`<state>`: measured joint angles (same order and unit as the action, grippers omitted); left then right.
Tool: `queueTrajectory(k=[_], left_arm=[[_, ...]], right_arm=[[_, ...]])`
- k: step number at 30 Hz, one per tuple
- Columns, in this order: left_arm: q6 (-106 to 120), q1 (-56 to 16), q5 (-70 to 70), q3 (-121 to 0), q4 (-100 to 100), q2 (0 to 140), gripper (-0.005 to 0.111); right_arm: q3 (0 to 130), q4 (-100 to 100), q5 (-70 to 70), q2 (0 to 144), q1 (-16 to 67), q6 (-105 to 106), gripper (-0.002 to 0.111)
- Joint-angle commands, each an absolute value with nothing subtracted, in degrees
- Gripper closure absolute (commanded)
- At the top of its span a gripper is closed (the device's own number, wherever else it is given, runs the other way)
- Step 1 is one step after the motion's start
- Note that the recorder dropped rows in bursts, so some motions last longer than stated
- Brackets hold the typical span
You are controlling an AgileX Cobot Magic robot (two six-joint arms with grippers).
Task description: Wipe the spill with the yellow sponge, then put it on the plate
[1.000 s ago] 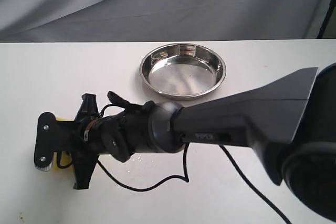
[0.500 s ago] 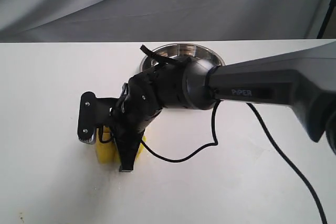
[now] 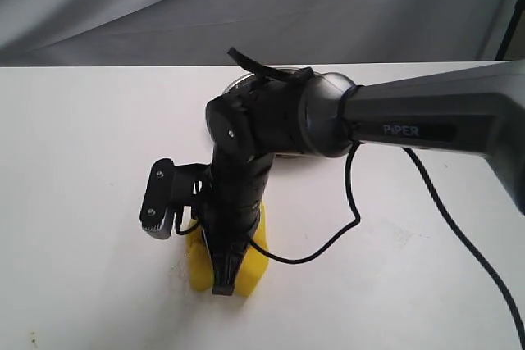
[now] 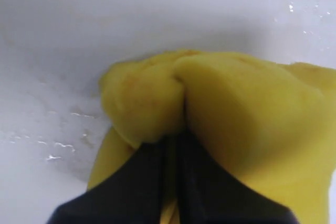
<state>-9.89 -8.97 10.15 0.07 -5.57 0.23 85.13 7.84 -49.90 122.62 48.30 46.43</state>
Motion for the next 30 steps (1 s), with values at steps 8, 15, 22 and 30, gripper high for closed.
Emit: queueTrajectory(k=[8,15,22,30], left_arm=[[-10.0,-9.3,10.5,0.0,-5.3,0.0,0.107],[-10.0,-9.3,10.5,0.0,-5.3,0.0,0.107],[-9.9,-9.3,10.5,0.0,-5.3,0.0,0.107],[-10.0,-9.3,10.5,0.0,-5.3,0.0,0.107]], right_arm=[[83.8,21.0,-44.4,124.4,61.6,54.0,0.108],[83.8,21.0,-28.7,124.4,67.0,54.0,0.108],[83.8,21.0,-12.2,124.4,68.0,54.0,0.108],[83.8,19.0,0.0,122.6,66.9,54.0,0.108]])
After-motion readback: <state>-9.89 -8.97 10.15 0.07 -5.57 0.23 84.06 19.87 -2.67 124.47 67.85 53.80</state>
